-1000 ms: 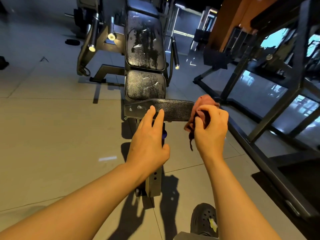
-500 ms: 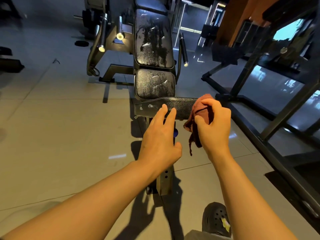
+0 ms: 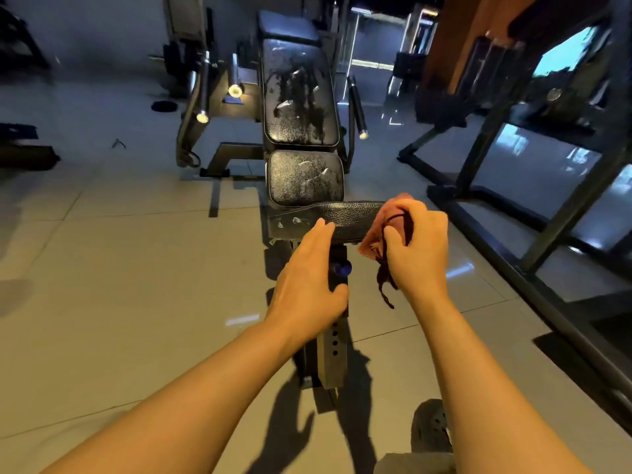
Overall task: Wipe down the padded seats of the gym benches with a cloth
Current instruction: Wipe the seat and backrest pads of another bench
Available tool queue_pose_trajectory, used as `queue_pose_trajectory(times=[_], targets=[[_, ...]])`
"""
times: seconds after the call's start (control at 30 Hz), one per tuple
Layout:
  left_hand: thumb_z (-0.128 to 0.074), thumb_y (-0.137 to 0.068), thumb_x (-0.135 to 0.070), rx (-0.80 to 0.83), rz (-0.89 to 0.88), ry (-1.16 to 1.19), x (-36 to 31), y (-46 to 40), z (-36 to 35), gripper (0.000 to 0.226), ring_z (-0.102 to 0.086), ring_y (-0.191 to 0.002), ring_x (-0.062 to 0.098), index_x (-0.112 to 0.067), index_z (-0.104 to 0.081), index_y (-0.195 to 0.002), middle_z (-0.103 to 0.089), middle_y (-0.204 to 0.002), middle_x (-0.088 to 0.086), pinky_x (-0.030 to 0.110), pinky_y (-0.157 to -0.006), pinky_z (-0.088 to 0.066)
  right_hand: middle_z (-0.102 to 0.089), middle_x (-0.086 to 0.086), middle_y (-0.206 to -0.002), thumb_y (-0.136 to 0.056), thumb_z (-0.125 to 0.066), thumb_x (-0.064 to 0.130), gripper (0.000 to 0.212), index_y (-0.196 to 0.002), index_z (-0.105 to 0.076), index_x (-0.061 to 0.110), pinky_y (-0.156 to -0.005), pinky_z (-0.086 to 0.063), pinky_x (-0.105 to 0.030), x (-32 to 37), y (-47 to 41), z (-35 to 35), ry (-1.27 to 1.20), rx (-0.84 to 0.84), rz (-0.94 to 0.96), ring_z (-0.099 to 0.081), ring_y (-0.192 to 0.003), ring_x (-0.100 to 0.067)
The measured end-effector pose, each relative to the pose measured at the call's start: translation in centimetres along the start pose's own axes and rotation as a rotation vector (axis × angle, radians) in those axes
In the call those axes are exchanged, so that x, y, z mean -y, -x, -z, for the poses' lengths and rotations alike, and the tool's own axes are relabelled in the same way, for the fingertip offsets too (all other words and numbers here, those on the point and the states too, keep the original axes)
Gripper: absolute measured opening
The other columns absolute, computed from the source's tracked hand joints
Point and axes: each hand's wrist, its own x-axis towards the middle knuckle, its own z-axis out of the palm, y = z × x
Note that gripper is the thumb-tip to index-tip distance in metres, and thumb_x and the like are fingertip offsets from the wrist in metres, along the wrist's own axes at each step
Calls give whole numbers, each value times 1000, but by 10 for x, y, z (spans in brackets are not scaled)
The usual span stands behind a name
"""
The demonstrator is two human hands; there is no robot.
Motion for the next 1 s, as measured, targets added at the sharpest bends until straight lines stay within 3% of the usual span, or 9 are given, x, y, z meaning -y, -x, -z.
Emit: queue_pose_trajectory(times=[0.13,0.2,0.3,0.43,0.5,0.63,0.73,0.9,1.0], targets=[[-68,-83,-9,-64,-12,35,19,13,13,83,-19,-141,0,-22,-23,-151,-23,-157,-7,-4,-102,-9,-44,-5,-122,-83,-67,9,31,-112,-61,18,-72,-41,-14,36,25,-26,188,158,395,-45,-101,-11],[-68,-82,-8,-78,-14,23,40,20,19,81,-18,-141,-2,-23,-27,-150,-25,-156,-9,0,-107,-12,-46,-7,-121,-78,-73,12,35,-111,-61,18,-62,-45,-24,44,27,-35,338,198,490,-49,-102,-22],[-69,-82,-7,-80,-4,45,63,22,23,81,-20,-144,4,-25,-28,-150,-26,-156,-9,25,-118,-22,-44,-3,-119,-81,-69,10,31,-109,-63,21,-66,-49,-26,43,16,-32,245,157,387,-48,-98,-16],[-67,-83,-6,-61,-72,105,60,-1,21,80,-18,-145,6,-24,-28,-150,-23,-157,-8,24,-117,-18,-43,-1,-123,-88,-62,8,30,-113,-61,24,-72,-38,-1,25,7,-19,117,-10,128,-38,-99,0],[-67,-82,-6,-43,-112,136,53,-12,18,78,-18,-144,6,-21,-30,-150,-25,-156,-7,24,-118,-17,-44,-4,-125,-88,-61,5,31,-115,-62,22,-76,-34,4,25,11,-23,111,-68,79,-36,-101,2],[-62,-79,-9,-31,-188,218,50,-22,11,69,-32,-138,10,-17,-39,-144,-38,-145,-4,29,-114,-30,-49,-8,-126,-82,-65,7,34,-114,-64,18,-78,-36,-10,44,31,-51,221,12,276,-44,-111,-16],[-62,-78,-6,-2,-148,271,61,-25,16,60,-43,-129,13,-19,-48,-135,-47,-135,-6,39,-106,-42,-52,-10,-125,-77,-70,8,39,-114,-63,18,-66,-49,-24,50,37,-59,345,91,343,-50,-107,-25],[-66,-77,1,96,-139,172,77,-47,46,65,-41,-129,13,-16,-45,-137,-46,-136,-4,40,-109,-37,-47,-7,-127,-88,-62,11,33,-120,-60,19,-74,-45,-20,56,37,-52,212,-154,16,-54,-105,-23],[-66,-80,-2,213,-174,147,79,-65,57,70,-36,-134,14,-16,-38,-143,-40,-143,-2,30,-112,-31,-48,-11,-126,-84,-68,8,38,-119,-59,17,-71,-47,-25,69,43,-69,366,-179,11,-53,-104,-27]])
